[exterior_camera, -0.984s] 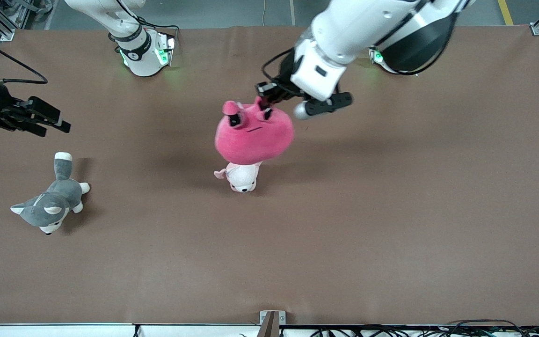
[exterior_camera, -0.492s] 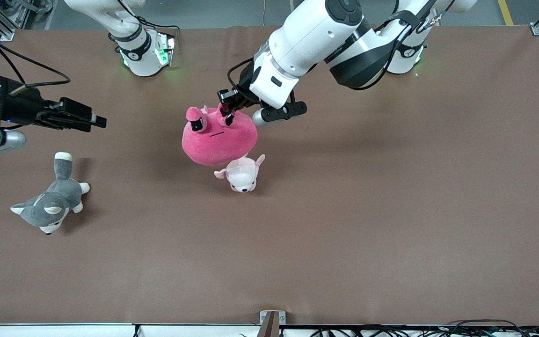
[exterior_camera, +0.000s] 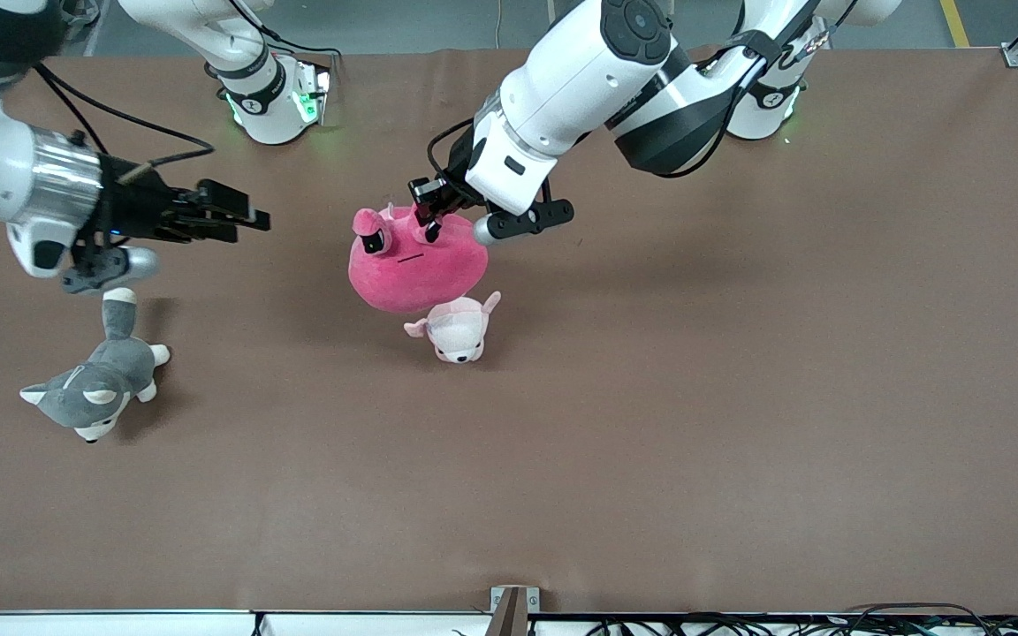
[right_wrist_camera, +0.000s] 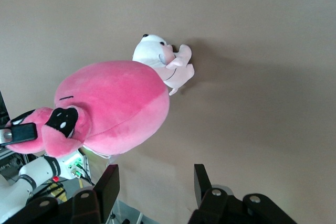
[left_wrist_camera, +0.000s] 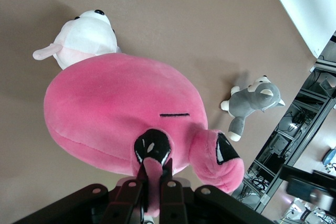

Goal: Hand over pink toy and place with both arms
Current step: 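Reach the right gripper to the pink plush held by the left gripper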

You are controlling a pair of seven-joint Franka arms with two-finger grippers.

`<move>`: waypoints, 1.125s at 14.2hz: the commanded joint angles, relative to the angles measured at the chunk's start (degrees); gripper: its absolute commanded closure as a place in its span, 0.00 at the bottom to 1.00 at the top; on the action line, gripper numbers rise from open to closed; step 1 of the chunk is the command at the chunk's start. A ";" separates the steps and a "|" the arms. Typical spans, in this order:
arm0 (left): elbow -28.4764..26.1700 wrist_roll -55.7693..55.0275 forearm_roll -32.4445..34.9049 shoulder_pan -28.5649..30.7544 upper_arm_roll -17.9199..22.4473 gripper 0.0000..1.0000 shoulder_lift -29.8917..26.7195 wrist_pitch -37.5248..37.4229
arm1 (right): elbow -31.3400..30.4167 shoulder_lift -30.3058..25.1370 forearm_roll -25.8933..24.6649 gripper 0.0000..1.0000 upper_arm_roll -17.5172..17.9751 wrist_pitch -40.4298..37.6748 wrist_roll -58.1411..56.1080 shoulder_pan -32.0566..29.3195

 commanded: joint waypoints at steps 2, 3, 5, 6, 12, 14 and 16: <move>1.98 -0.74 0.12 -0.92 0.76 1.00 0.81 0.19 | -0.19 1.80 1.43 0.33 -0.49 2.29 0.60 2.93; 1.98 -0.74 0.12 -1.00 0.85 1.00 0.90 0.72 | -0.10 2.15 2.31 0.33 -0.49 2.29 0.60 3.11; 1.98 -0.74 0.12 -1.53 0.85 1.00 0.90 1.25 | 0.25 2.42 4.76 0.33 -0.49 2.90 0.78 3.55; 1.98 -0.74 0.12 -1.62 1.37 1.00 0.90 1.25 | 0.86 2.94 5.56 0.34 -0.49 3.86 1.04 3.38; 2.07 -0.74 0.03 -4.70 4.98 1.00 0.90 1.78 | 2.10 3.83 12.95 0.34 -0.67 4.31 5.69 3.63; 1.98 -1.27 0.12 -4.78 4.98 1.00 0.90 1.78 | 2.45 3.91 12.43 0.34 -0.58 4.40 6.40 3.73; 1.98 -1.27 0.12 -4.78 4.98 1.00 0.90 1.78 | 2.45 3.83 12.07 0.34 -0.58 4.84 6.31 4.34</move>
